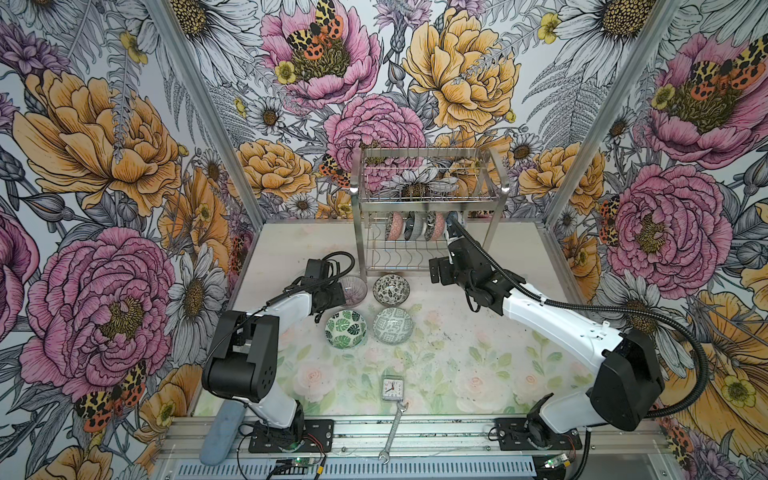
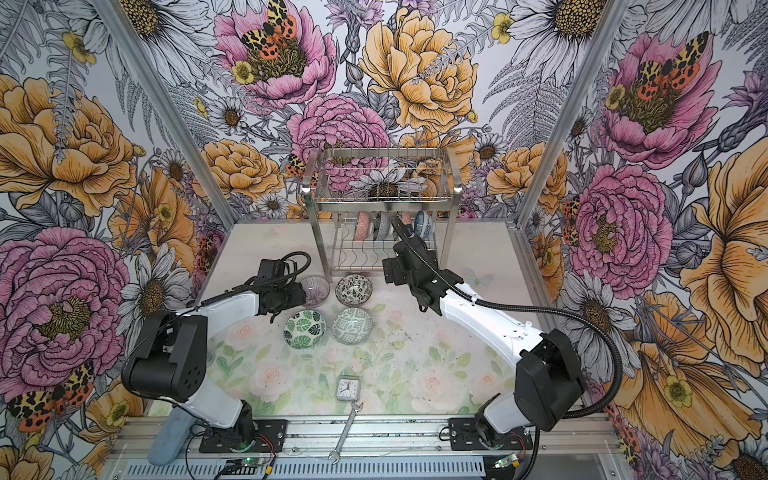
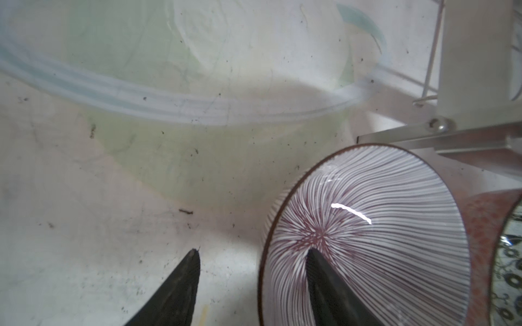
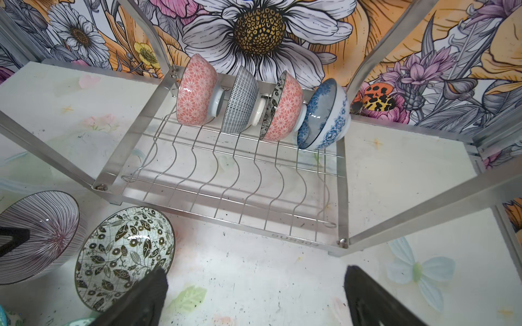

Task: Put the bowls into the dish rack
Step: 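Lower the left gripper onto the purple striped bowl rim, then close the left gripper on the rim and lift the purple striped bowl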

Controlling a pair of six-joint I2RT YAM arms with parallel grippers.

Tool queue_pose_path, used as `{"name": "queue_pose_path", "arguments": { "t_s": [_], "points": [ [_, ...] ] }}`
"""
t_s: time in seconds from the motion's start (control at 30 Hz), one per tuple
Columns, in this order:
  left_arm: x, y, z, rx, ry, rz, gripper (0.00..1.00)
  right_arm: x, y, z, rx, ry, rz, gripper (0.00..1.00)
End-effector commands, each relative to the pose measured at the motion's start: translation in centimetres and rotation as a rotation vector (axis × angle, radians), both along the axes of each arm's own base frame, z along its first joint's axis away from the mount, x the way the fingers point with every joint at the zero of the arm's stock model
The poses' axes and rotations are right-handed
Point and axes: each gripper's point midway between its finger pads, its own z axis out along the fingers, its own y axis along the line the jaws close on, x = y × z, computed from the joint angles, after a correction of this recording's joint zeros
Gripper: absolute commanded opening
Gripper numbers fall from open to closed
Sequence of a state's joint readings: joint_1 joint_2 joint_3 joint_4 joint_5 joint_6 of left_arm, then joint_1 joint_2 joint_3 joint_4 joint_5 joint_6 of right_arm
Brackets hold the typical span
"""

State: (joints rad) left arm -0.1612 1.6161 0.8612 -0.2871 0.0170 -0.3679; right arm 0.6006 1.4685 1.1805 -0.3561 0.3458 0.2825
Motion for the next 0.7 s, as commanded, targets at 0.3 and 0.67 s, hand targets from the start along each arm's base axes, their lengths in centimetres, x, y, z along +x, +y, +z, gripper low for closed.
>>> {"name": "queue_pose_path", "arguments": {
  "t_s": [0.3, 0.67],
  "points": [
    [2.1, 1.7, 0.8, -0.021, -0.065, 0.051, 0.34, 1.0, -0.5, 1.4, -0.015, -0.038, 0.0, 1.0],
    [2.5, 2.6, 3.0, 0.01, -0.097, 0.07, 0.0, 0.2, -1.2, 2.4, -0.014, -0.062, 0.002, 1.0]
  ]
}}
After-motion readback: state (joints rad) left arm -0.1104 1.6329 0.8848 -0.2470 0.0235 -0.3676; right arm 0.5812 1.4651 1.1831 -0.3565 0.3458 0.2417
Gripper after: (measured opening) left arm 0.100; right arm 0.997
